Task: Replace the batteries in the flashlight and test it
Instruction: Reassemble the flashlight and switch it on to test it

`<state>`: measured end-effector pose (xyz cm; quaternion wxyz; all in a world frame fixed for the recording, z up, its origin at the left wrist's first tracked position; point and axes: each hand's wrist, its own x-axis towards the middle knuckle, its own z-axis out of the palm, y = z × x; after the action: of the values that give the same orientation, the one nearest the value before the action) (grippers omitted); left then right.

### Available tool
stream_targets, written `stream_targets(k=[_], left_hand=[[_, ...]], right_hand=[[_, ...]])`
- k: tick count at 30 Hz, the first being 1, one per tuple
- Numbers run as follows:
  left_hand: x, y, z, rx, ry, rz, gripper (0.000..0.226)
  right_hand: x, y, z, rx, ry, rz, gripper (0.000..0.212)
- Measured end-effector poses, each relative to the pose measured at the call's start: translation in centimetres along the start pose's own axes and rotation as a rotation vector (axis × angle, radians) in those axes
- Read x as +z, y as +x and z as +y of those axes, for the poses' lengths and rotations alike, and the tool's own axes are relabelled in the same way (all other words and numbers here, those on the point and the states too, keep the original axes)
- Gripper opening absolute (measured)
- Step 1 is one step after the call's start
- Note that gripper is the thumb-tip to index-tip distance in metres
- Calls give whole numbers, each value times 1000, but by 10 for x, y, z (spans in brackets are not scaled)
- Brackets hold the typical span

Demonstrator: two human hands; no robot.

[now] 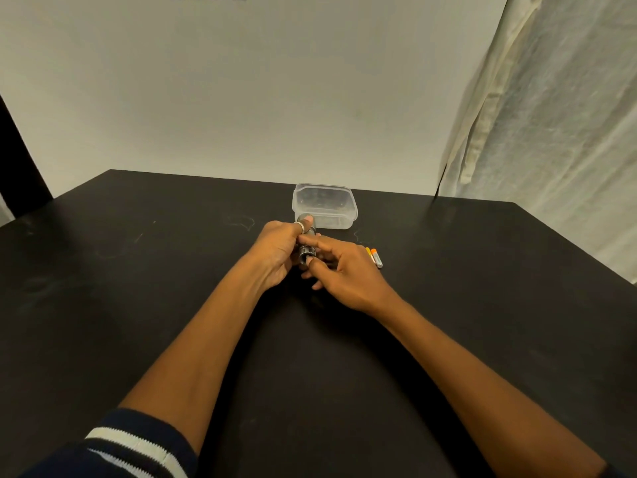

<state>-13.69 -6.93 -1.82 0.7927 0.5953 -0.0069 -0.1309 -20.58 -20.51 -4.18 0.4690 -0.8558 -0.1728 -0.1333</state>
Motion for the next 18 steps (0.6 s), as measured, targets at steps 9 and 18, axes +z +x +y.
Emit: stream_targets(k=[9,18], left_hand=[[2,-3,1,2,60,-13,26],[-1,-6,1,-7,78,-17,32]], right_hand=[[0,-2,-3,6,41,9,42],[0,0,0,14,24,22,43]])
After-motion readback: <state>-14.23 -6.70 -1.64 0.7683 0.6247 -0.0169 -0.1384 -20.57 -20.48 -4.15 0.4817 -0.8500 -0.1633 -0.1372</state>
